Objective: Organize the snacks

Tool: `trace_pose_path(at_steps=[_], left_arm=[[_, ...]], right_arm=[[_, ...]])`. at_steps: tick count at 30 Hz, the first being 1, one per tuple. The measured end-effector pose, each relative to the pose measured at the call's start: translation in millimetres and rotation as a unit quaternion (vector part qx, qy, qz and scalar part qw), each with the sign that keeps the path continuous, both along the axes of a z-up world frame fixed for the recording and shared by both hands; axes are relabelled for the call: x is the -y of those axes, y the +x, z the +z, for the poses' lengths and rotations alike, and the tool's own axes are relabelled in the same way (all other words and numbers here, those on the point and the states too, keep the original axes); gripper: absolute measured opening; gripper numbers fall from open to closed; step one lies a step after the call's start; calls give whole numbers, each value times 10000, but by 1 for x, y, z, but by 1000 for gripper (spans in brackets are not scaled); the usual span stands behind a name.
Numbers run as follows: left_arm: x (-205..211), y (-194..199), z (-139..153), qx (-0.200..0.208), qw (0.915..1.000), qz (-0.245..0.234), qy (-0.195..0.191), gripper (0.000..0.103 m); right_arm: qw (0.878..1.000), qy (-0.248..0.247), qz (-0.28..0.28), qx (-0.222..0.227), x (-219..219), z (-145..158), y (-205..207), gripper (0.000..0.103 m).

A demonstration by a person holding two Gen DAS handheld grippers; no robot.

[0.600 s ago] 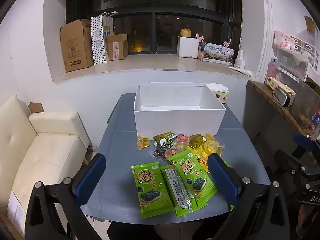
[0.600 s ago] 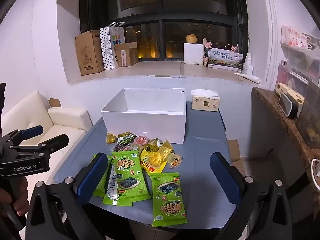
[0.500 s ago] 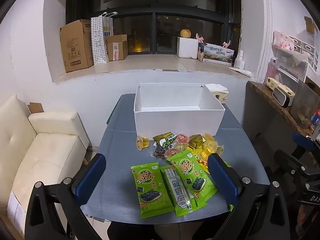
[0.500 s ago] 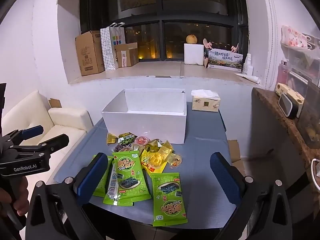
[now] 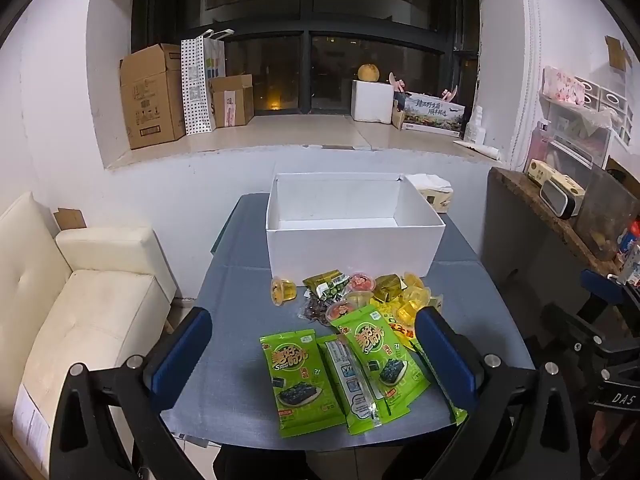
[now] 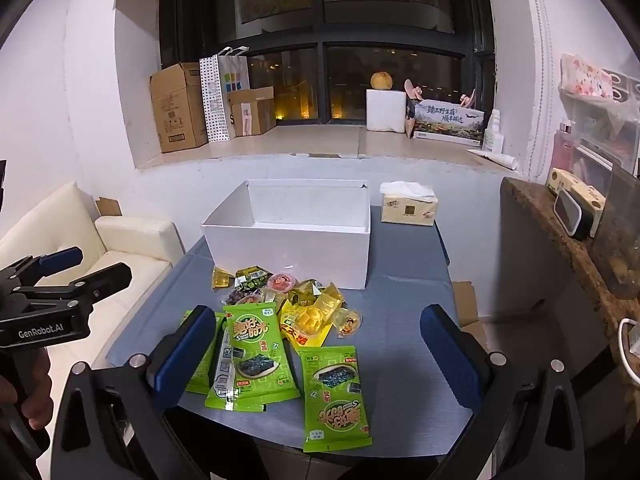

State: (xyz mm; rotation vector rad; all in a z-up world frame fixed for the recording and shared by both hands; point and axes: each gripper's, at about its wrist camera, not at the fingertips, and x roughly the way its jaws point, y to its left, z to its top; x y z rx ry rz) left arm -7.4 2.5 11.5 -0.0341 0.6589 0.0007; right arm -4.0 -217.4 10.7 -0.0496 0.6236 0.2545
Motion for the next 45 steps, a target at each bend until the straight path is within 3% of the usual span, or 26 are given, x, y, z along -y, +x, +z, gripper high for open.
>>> trace_pose_path(at_steps=[18, 45], left_arm=[[-1, -4, 4, 2, 10000, -39, -68, 103], [15, -19, -1, -102, 9988, -460, -94, 103]], right_arm=[[10000, 11, 14, 41, -3, 2, -1, 103], [10000, 24, 77, 19, -10, -2, -7, 103]])
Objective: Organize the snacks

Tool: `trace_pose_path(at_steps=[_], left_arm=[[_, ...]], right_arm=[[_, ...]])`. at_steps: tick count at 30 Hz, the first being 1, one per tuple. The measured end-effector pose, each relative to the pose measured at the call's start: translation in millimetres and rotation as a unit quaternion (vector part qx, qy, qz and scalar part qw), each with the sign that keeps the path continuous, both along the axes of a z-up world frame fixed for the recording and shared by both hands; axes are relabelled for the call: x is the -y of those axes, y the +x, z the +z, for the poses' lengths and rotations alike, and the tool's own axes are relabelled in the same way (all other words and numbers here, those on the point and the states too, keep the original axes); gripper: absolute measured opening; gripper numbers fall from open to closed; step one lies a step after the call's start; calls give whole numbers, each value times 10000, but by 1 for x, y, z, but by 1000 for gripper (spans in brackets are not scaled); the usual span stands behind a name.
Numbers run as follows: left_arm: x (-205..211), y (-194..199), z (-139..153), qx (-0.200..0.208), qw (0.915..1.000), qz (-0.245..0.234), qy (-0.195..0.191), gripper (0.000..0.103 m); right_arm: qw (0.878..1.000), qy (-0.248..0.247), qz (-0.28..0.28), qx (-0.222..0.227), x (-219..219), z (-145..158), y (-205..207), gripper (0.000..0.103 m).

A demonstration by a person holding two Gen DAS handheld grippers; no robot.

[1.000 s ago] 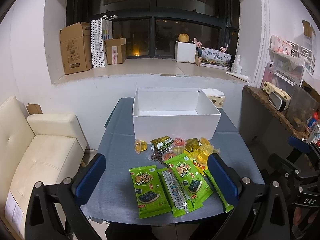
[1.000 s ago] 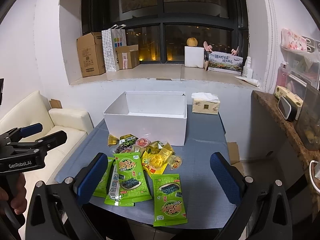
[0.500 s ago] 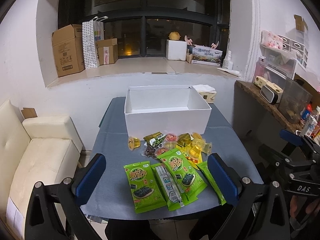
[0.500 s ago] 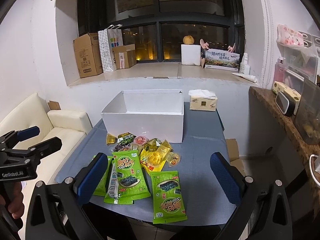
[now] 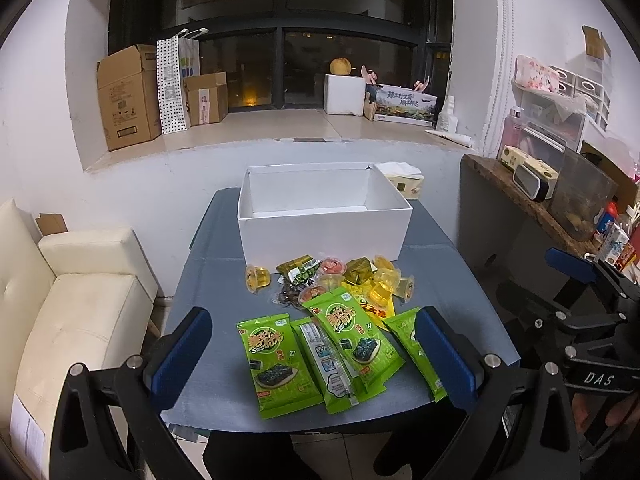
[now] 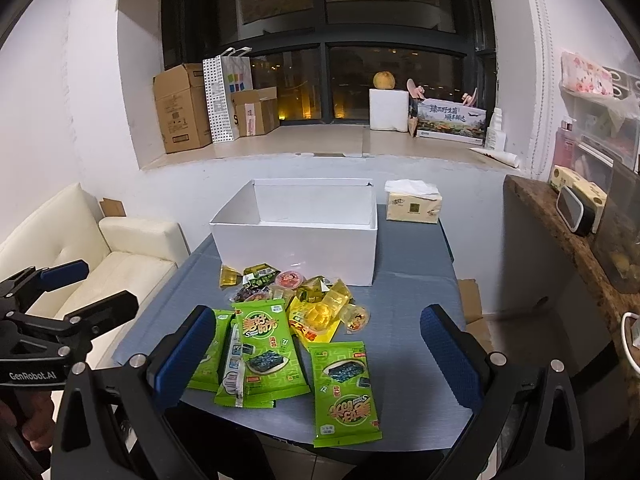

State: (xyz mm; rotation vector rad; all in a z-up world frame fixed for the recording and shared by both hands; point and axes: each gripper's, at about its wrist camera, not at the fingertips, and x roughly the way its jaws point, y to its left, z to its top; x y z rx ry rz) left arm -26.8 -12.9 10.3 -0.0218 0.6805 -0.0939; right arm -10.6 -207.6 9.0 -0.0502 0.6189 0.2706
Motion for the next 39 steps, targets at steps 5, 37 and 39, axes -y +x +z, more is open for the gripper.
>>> trace_pose_path(at_steps=[5, 37, 39], left_arm=[[0, 0, 0, -19, 10000, 9, -16, 103], [-4, 7, -17, -89, 9997, -120, -191, 103], [-6, 8, -22, -139, 9996, -125, -191, 103]], right_arm=[[10000, 1, -6, -25, 0, -2, 0, 103], [9973, -148, 291, -651, 4, -56, 40, 103], [9946, -314, 355, -923, 3, -79, 53, 103]])
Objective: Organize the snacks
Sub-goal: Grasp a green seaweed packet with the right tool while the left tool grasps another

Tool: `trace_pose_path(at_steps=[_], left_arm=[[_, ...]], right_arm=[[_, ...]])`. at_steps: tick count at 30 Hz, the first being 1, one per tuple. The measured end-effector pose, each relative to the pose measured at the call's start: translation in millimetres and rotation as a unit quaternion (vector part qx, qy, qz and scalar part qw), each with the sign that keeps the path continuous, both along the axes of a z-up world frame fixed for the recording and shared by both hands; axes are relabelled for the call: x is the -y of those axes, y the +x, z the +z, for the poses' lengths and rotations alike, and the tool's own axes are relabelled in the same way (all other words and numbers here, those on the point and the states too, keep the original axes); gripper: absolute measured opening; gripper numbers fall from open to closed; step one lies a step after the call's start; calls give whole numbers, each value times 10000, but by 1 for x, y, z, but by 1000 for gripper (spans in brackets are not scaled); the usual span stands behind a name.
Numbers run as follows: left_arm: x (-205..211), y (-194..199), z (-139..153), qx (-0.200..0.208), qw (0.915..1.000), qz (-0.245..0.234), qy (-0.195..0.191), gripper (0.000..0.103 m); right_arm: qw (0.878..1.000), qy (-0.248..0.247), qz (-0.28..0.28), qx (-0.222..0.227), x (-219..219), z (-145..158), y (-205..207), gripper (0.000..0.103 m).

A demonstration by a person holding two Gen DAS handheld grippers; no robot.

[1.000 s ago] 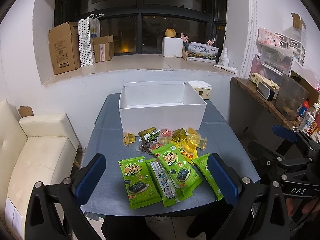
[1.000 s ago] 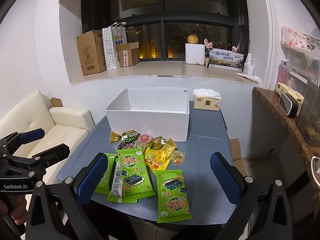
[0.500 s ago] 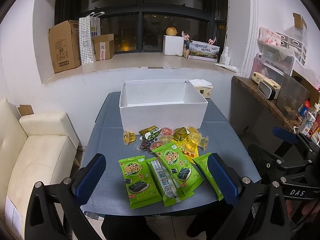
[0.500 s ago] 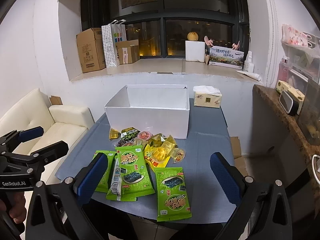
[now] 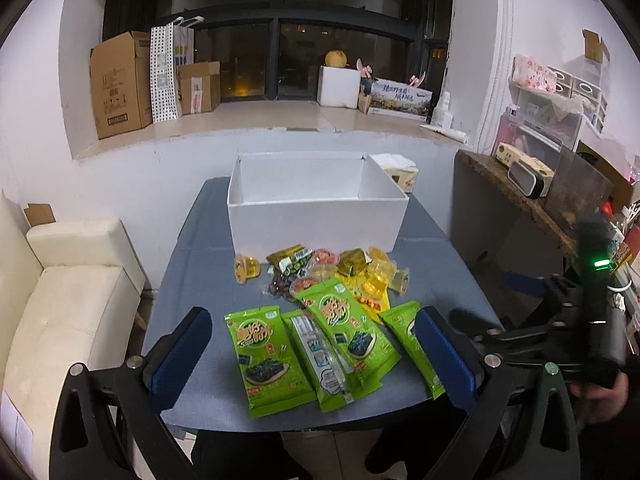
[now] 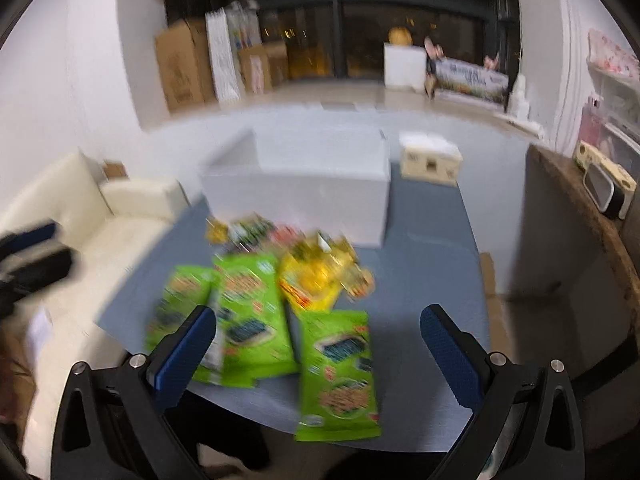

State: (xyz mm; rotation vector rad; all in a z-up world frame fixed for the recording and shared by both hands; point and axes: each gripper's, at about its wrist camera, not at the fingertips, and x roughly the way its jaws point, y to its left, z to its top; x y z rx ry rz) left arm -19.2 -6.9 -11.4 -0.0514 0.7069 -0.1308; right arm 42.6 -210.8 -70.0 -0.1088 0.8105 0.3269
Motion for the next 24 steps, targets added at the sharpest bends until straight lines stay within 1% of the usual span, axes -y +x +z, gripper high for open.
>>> trace_pose_path(at_steps=[2, 4, 6, 8, 11, 13, 16, 17, 18, 19, 20, 21, 24], left_arm=[[-3, 1, -7, -92, 9999, 0, -42, 103], [-7, 2, -14, -197, 9998, 36, -66, 103], [-9, 2, -20, -251, 9997, 62, -25, 103], [-11, 2, -26, -286, 9995, 132, 98, 103], [-14, 3, -35, -297, 9994, 137, 132, 103], [-14, 4, -42, -272, 9992, 126, 248, 103], [-10, 10, -53, -389, 9989, 28, 263, 103], [-8, 11, -56, -441, 9987, 3, 262, 103], [-6, 13, -59, -499, 9984, -28, 246, 103], [-3, 14, -61, -552, 9982, -83, 197, 103], [-1, 15, -63, -573, 9981, -111, 174, 103], [2, 17, -64, -597, 9980, -123, 170, 103], [11, 24, -67, -714, 9972, -113, 203, 103]], right_arm=[[9999, -34, 81, -142, 2, -20, 9, 103], [9989, -282, 0, -387, 3, -43, 22, 103], [9986, -381, -16, -360, 6, -57, 30, 103], [9978, -328, 4, -582, 8, -66, 38, 103], [9963, -137, 73, -840, 10, -81, 46, 103], [9953, -161, 94, -950, 10, -89, 48, 103], [9936, -262, 120, -1088, 7, -102, 47, 103], [9929, -310, 105, -1140, 9, -106, 46, 100], [9918, -368, 98, -1218, 9, -111, 47, 89], [9921, -587, 59, -1111, 8, -113, 44, 77], [9926, -633, 135, -1030, 7, -110, 41, 73], [9919, -557, 202, -1121, 10, -109, 39, 72], [9929, -494, 186, -1068, 15, -105, 36, 70]])
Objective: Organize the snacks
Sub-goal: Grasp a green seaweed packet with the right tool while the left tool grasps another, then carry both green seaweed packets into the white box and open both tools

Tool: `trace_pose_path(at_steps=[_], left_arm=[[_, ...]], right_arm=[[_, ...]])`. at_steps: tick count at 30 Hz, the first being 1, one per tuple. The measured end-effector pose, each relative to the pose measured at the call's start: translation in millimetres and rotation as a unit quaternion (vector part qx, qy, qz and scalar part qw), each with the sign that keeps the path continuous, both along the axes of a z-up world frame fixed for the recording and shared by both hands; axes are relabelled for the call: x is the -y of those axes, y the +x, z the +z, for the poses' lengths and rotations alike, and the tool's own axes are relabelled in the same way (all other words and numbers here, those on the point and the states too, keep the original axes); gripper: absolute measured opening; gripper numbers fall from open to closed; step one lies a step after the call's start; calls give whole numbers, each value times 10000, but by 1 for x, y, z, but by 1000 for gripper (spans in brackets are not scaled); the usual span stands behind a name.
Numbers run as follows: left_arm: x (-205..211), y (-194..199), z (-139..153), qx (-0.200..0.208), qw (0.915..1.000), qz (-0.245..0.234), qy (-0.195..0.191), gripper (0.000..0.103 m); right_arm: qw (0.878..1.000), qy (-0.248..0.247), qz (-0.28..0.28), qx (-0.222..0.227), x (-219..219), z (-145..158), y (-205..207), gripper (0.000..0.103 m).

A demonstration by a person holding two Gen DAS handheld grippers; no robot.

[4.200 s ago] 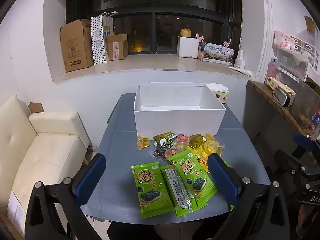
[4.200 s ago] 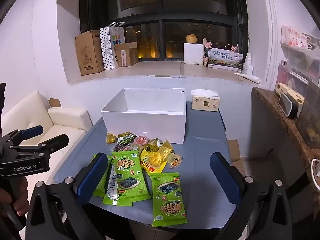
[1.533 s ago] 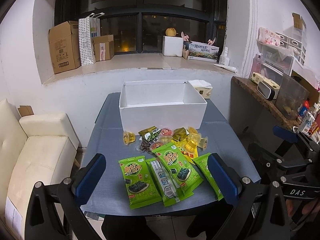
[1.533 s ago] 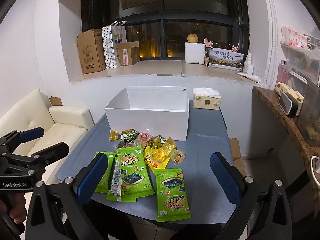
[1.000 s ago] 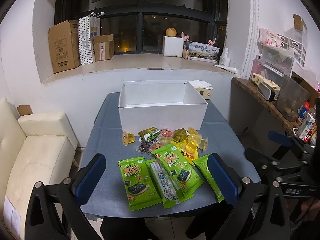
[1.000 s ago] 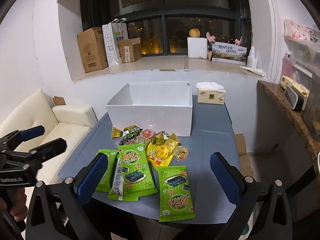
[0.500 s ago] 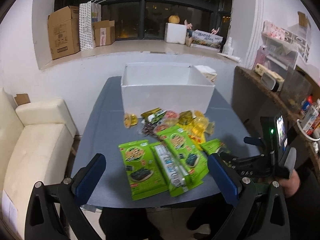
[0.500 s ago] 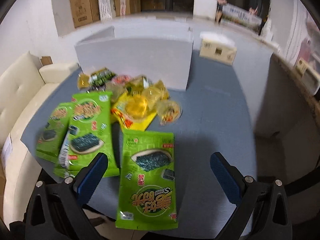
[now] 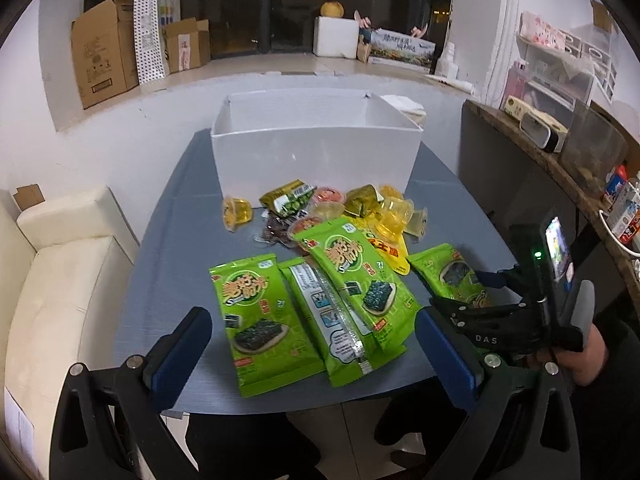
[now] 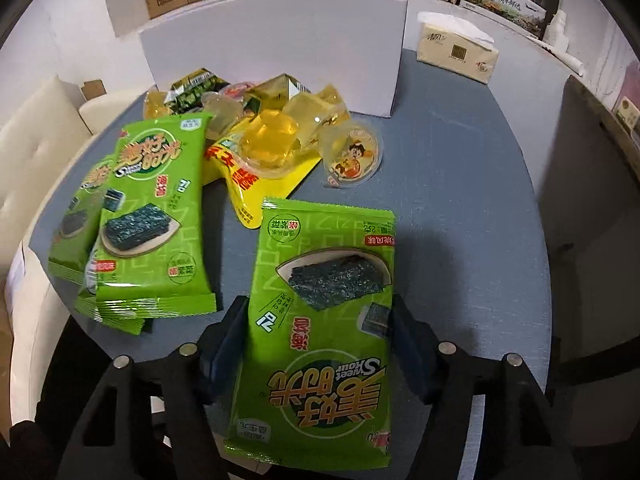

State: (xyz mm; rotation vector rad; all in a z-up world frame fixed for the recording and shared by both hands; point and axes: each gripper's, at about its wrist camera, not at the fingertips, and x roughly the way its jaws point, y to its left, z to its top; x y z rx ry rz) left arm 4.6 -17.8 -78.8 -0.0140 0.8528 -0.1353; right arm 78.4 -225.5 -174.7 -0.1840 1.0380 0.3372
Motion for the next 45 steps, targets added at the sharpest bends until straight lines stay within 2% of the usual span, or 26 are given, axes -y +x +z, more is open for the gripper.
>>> trace_pose_path(at_steps=[6, 10, 13, 17, 20, 22, 24, 25, 31, 37, 42, 45], left_arm=[[16, 26, -16, -201, 9992, 260, -206, 103], [42, 48, -30, -229, 9994, 243, 80, 103], [63, 69, -45, -374, 9987, 265, 217, 103], [80, 91, -64, -532, 9943, 711, 584, 103], [90, 105, -80, -684, 9858, 1147, 1021, 103], [95, 111, -88, -741, 9828, 1237, 1157, 103], [98, 115, -95, -833, 9817, 1254, 1165, 82], [98, 116, -97, -892, 9801, 1315, 1190, 82], [85, 106, -78, -623, 9867, 1268, 804, 75], [64, 88, -31, -286, 9970, 708, 146, 75], [32, 80, 2, -73, 9985, 268, -464, 75], [13, 85, 15, 80, 9983, 24, -572, 75]], right_arm=[[9979, 364, -242, 469, 26, 44, -11, 70], [9935, 637, -436, 841, 51, 75, -26, 70], [9912, 587, -467, 1087, 58, 86, -40, 70], [9884, 674, -595, 1227, 75, 94, -45, 70], [9881, 712, -641, 1206, 79, 91, -40, 70], [9886, 676, -648, 1182, 82, 87, -39, 70], [9891, 679, -651, 1135, 86, 83, -38, 70], [9893, 670, -666, 1114, 86, 81, -35, 70], [9891, 728, -719, 1062, 90, 74, -31, 70], [9893, 788, -589, 1076, 75, 75, -23, 70], [9875, 1001, -417, 1140, 54, 84, -7, 70], [9857, 1089, -342, 1240, 37, 94, 9, 70]])
